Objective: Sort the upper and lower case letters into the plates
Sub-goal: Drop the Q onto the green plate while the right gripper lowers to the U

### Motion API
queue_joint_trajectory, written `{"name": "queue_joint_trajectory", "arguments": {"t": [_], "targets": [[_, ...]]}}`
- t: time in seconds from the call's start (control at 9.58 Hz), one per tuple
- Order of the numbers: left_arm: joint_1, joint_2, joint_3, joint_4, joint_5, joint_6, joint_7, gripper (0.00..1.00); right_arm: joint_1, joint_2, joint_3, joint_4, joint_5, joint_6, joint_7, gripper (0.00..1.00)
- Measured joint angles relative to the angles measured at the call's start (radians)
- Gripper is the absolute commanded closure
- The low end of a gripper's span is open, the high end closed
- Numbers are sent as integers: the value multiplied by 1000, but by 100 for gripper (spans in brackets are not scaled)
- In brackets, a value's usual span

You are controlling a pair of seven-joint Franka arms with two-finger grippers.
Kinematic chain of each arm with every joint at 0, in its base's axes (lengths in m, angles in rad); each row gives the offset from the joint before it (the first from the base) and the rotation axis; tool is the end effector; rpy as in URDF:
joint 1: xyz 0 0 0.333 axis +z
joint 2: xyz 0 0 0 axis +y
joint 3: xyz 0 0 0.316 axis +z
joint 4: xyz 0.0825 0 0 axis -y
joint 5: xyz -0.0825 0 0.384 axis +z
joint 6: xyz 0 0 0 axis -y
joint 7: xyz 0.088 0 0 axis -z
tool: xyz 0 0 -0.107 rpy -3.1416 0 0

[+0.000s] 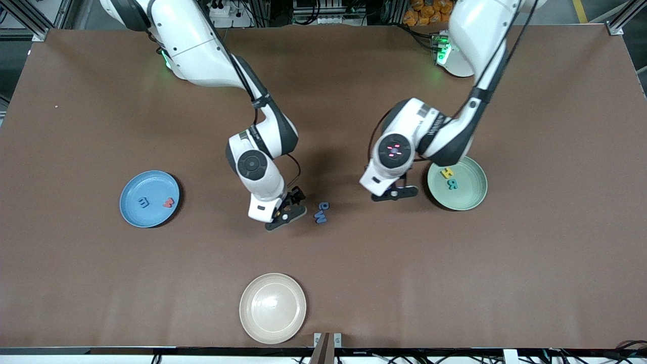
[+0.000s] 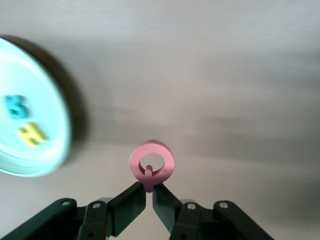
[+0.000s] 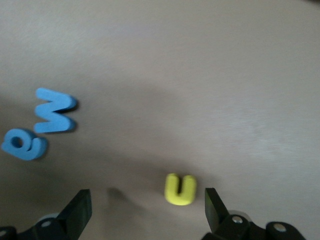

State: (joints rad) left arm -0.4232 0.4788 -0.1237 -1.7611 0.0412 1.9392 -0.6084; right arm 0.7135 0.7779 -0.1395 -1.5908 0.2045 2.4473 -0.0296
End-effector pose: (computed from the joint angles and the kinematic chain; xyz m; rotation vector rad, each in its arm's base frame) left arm 0.5370 -0.3174 0.2756 -2.9726 -0.0686 0.3907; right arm 0.5841 0.3943 0.1873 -2.9812 -0.7549 -0.1155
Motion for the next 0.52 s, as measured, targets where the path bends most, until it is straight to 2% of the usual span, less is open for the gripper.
{"name": "queue_joint_trajectory", "arguments": {"t": [0.21, 0.42, 0.52], "targets": [[141, -121, -1, -160, 71, 9, 206, 100, 10, 10, -2, 0, 0, 7, 2, 0], [255, -199, -2, -325, 78, 142, 352, 96, 6, 13, -16, 0, -1, 7, 1, 0], [285, -214, -2, -385, 78, 202, 406, 55, 1, 13, -20, 0, -2, 7, 0, 0]]}}
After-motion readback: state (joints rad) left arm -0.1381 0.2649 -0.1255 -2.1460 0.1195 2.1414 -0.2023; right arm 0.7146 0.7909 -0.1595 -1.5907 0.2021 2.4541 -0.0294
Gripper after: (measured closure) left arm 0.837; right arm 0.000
